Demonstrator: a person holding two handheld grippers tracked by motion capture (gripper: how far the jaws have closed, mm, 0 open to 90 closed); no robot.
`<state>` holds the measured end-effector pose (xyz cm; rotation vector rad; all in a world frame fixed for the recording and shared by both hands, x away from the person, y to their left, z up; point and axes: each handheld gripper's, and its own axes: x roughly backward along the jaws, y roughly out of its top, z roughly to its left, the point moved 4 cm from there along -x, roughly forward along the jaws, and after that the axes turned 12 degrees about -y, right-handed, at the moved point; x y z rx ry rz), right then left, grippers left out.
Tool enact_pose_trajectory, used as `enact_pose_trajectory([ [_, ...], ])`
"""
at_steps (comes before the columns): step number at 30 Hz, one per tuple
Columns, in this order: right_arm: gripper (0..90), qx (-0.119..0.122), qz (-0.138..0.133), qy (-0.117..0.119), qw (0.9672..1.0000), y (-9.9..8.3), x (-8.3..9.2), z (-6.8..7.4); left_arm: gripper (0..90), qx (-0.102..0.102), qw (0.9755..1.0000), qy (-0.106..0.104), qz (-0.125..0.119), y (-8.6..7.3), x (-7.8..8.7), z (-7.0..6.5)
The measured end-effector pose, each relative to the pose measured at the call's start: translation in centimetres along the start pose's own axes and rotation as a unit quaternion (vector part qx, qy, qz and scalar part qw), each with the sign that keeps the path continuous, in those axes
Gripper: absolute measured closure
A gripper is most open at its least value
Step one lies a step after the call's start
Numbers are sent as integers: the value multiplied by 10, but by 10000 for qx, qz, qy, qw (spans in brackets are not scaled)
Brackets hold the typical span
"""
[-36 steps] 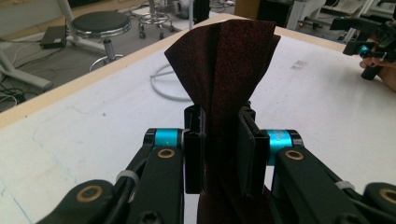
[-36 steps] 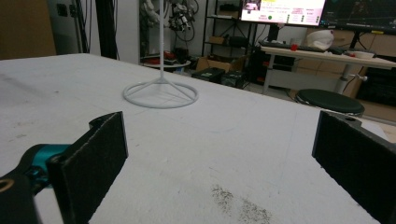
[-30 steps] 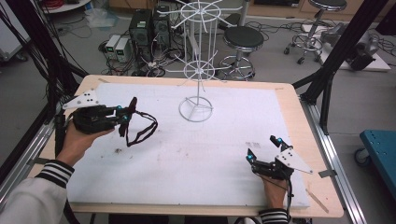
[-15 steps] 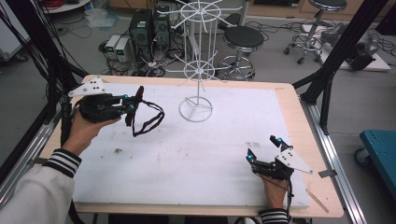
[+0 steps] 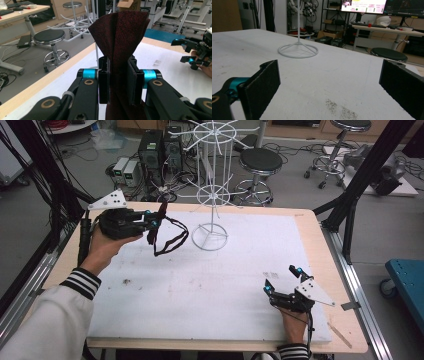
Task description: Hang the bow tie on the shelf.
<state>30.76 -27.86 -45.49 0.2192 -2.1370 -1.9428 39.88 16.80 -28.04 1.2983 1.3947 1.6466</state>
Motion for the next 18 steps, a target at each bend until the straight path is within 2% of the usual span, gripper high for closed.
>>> enact_pose_trajectory([
  [18,27,-6,1,3,10000,0,0,0,747,8,9998,-107,-189,20,-25,5],
])
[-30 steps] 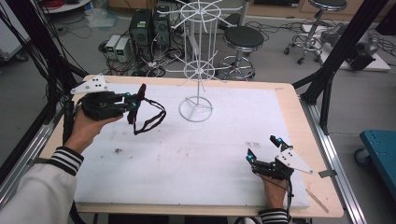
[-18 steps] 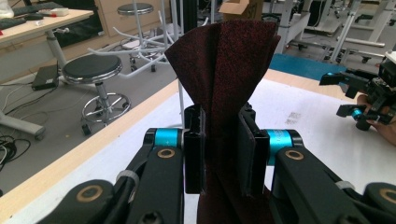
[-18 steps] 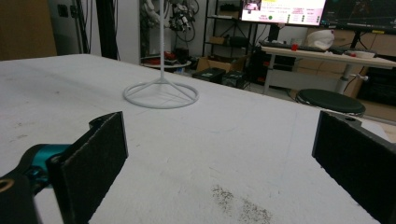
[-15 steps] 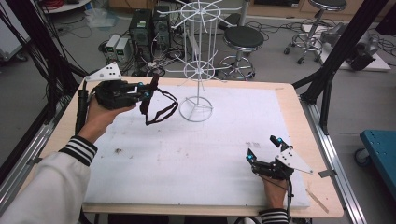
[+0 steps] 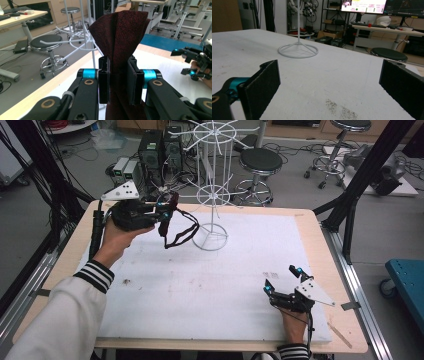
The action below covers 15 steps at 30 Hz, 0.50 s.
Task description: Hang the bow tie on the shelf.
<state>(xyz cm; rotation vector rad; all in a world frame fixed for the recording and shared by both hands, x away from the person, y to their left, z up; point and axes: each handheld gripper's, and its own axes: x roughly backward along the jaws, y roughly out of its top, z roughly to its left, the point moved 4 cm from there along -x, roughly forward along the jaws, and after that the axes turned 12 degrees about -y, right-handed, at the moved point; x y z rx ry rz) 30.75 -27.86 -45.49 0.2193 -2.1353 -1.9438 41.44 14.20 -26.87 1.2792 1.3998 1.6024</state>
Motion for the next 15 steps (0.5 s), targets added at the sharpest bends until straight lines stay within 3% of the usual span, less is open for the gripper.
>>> enact_pose_trajectory([
  [15,27,-20,-14,-1,10000,0,0,-1,747,-9,9999,119,-43,9,-23,13],
])
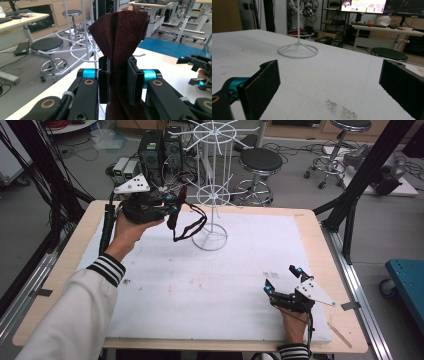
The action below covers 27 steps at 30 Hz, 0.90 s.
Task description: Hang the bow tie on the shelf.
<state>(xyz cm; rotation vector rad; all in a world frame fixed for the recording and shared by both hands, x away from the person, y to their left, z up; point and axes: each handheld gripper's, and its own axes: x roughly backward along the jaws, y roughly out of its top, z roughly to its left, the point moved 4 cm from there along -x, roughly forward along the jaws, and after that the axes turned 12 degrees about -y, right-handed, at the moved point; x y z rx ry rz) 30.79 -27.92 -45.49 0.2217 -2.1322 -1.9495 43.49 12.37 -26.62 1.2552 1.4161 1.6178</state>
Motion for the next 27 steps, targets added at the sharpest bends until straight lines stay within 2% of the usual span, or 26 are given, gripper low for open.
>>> enact_pose_trajectory([
  [8,27,-22,1,12,10000,0,0,0,747,-149,9998,135,85,2,-9,7],
  [10,27,-38,2,16,10000,0,0,0,747,-207,9994,224,144,0,-11,10],
  [21,27,-20,-19,-5,10000,0,0,-1,749,-242,9987,373,248,-4,-18,20],
  [27,27,-29,-13,-7,10000,0,0,-1,749,-351,9980,418,314,-1,-25,23],
])
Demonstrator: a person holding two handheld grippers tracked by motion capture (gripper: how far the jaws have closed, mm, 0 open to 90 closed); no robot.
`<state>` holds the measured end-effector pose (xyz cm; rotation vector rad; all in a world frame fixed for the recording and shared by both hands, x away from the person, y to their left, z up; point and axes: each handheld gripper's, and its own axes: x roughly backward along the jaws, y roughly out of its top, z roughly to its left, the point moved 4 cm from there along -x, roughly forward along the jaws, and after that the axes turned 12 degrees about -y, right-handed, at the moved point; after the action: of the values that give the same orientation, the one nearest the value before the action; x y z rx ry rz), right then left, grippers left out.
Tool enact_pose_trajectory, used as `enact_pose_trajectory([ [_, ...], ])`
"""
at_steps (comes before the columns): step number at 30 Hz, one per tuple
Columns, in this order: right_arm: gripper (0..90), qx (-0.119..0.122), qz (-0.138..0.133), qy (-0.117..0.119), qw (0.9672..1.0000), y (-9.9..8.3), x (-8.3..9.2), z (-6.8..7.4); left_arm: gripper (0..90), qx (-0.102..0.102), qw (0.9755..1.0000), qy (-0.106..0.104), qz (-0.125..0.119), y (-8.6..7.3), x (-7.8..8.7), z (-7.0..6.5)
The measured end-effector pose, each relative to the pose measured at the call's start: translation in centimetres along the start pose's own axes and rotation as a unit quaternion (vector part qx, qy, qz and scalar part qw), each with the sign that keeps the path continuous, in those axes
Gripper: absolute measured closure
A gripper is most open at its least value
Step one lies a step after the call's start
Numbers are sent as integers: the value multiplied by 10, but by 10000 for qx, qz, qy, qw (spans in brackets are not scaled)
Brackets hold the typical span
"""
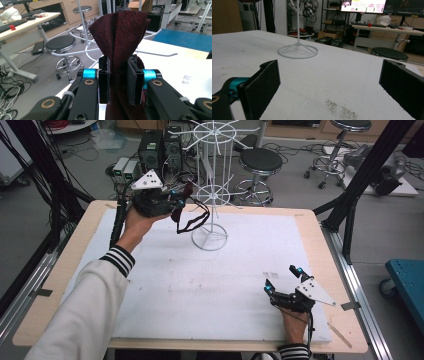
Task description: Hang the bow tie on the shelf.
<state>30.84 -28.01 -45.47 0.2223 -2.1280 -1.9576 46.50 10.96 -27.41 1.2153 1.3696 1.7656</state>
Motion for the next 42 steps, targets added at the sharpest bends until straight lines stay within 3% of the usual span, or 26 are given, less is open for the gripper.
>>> enact_pose_trajectory([
  [15,27,-64,34,14,10000,0,0,0,751,-104,9999,74,95,6,-17,3],
  [22,27,-73,28,18,10000,0,0,0,759,-28,9999,8,153,5,-24,4],
  [24,27,-61,0,4,10000,0,0,-1,759,-99,9997,8,224,5,-25,4],
  [31,27,-62,-5,10,10000,0,0,-1,759,42,9997,32,220,8,-26,5],
  [39,27,-58,1,4,10000,0,0,-1,753,45,9996,58,288,8,-27,4],
  [42,27,-50,0,6,10000,0,0,-1,724,111,9993,164,308,8,-28,4],
])
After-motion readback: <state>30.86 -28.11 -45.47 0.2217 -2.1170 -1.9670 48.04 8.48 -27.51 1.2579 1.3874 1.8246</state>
